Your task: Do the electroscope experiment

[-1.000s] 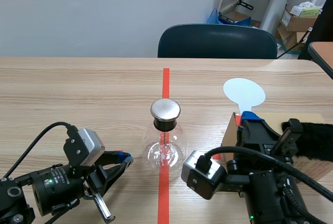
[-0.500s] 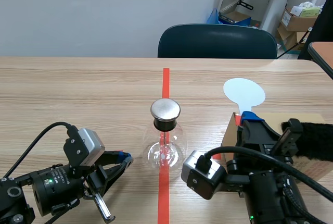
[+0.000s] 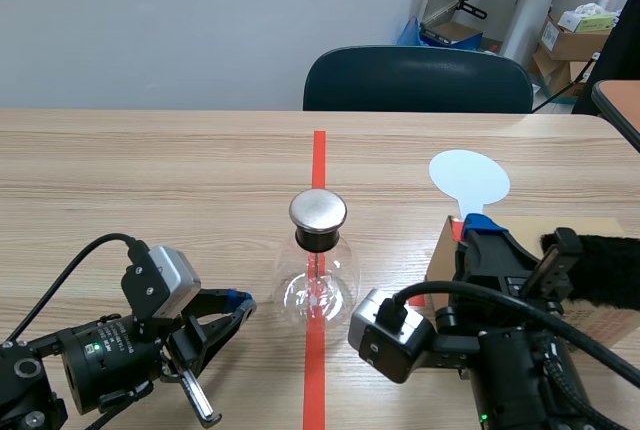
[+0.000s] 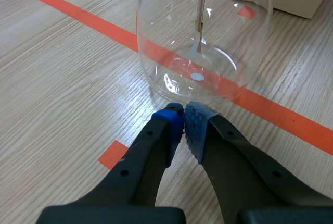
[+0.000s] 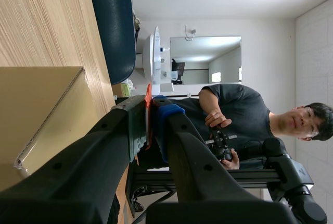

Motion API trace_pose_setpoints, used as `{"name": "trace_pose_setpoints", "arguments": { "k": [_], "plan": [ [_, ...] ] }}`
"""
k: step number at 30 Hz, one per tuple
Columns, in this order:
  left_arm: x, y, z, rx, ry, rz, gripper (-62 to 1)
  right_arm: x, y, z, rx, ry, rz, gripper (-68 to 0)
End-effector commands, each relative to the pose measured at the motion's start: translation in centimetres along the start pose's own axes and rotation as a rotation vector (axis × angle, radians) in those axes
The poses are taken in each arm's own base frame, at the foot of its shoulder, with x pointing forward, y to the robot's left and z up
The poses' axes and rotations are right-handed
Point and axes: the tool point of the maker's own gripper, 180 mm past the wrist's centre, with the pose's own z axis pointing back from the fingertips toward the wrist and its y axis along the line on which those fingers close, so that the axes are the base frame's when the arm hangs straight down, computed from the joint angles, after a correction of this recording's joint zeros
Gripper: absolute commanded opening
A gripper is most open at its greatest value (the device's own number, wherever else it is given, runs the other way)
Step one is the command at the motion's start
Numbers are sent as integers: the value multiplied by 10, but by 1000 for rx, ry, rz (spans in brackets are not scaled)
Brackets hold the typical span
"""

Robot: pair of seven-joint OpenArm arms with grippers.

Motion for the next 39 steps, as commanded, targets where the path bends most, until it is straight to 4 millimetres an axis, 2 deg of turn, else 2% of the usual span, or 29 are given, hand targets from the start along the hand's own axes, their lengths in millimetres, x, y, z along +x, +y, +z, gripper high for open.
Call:
{"name": "trace_pose_setpoints", "arguments": {
  "k": [1,28,32,34,39],
  "plan": [
    [11,-1,-4,-2,-44,7,-554,-2,-10,-5,-38,5,-1,-658],
    [11,-1,-3,-2,-43,7,-552,-3,-10,-6,-39,6,-1,-658],
    [9,3,1,-1,-31,-3,-552,-2,-12,-4,-50,-3,-5,-657],
    [6,6,4,2,-22,-9,-552,0,-20,-1,-90,-21,-13,-657],
    [13,10,16,-28,-54,14,-551,0,-28,13,-103,-71,-4,-657]
  ]
}}
